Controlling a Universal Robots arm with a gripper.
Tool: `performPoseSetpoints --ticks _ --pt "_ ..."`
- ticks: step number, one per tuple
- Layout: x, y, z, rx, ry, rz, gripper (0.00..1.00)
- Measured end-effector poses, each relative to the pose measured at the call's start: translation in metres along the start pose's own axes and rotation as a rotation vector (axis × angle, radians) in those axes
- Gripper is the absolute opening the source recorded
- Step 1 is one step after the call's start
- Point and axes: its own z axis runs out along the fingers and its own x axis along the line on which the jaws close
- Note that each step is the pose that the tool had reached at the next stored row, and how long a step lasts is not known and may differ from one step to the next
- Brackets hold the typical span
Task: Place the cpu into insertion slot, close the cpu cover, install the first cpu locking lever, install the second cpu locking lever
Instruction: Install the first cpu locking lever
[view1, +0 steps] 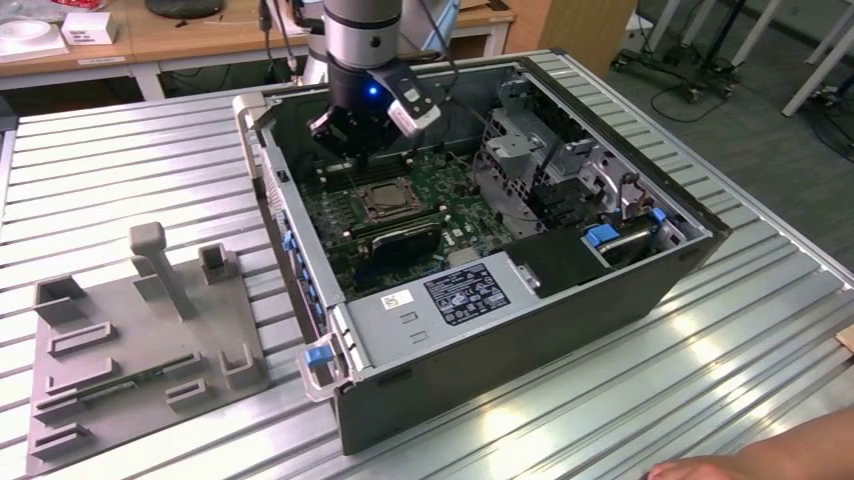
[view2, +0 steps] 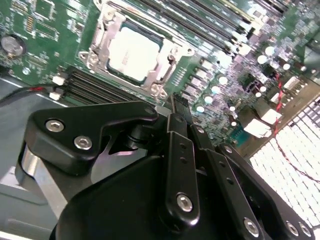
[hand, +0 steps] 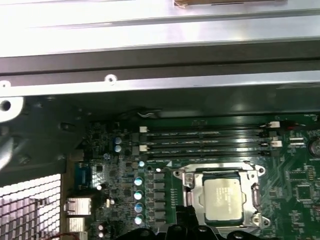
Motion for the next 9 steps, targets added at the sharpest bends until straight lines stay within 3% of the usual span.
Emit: performPoseSetpoints --ticks 5,8,9 --pt "0.0095 -0.0013 0.0001 -0.0074 -0.0005 0.0 0.1" --pt "0.0113 -0.002 0.0 -0.0387 0.0009 0.001 0.1" --pt "0.0115 -0.0022 0.0 -0.0423 0.0011 0.001 0.1"
